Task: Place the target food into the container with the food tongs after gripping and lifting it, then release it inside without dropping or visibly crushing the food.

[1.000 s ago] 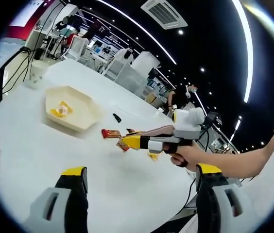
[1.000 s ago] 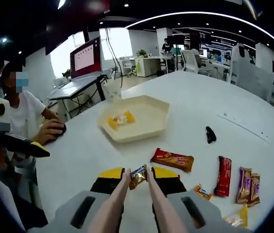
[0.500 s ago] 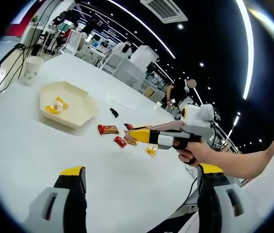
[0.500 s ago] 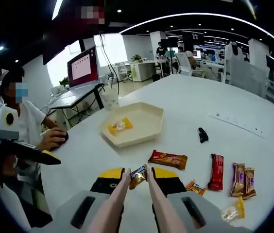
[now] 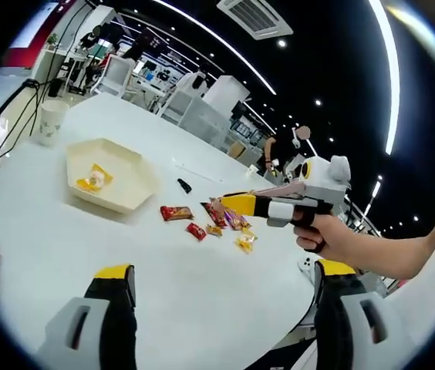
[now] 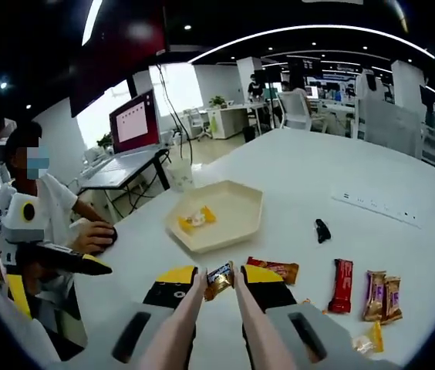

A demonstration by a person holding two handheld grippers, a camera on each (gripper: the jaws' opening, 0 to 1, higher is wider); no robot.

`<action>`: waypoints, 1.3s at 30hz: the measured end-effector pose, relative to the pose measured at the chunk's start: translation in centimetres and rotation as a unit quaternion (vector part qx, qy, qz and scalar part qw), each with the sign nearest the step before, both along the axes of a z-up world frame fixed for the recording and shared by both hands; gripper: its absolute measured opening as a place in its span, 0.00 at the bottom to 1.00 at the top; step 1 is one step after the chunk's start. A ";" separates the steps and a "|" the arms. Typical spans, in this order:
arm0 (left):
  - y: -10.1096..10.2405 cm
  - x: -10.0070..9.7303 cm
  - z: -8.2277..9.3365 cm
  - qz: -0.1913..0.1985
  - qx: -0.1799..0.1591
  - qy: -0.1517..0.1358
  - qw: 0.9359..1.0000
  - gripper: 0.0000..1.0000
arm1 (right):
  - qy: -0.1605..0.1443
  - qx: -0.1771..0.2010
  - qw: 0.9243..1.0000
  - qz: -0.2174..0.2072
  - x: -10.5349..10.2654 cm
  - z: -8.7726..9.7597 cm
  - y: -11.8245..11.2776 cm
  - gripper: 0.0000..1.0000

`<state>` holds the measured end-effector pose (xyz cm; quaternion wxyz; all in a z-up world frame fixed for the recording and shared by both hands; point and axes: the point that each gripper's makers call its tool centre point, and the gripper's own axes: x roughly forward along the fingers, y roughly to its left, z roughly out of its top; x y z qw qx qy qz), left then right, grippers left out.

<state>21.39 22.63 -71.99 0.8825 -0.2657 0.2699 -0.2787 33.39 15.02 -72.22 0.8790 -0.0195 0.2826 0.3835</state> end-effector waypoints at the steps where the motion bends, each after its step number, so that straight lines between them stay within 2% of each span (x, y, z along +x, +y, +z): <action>1: 0.0 0.0 0.0 0.000 0.000 0.000 1.000 0.97 | 0.000 0.000 1.000 0.000 0.0 0.0 0.0 0.21; 8: -0.2 0.2 1.1 0.007 -0.026 -0.020 0.999 0.99 | 0.001 0.011 1.000 -0.006 0.4 1.3 -0.2 0.21; 14: -0.4 0.1 1.0 0.009 -0.025 -0.020 0.999 0.99 | -0.008 0.018 1.000 -0.005 0.9 2.5 -0.2 0.21; 18: -0.5 -0.1 1.2 0.008 -0.024 -0.021 0.999 0.98 | -0.013 0.009 1.000 0.007 1.0 2.5 -0.2 0.21; 27: 0.1 -0.8 1.3 0.022 -0.029 -0.023 0.999 0.99 | -0.018 0.027 0.999 0.005 1.3 3.7 0.2 0.21; 33: 0.0 -1.1 0.9 0.014 -0.023 -0.017 0.999 0.99 | -0.018 0.039 0.999 0.007 1.7 4.5 0.9 0.21; 39: 0.3 -0.6 1.4 0.018 -0.024 -0.026 0.999 0.99 | -0.029 0.046 0.999 0.008 2.4 5.7 1.5 0.21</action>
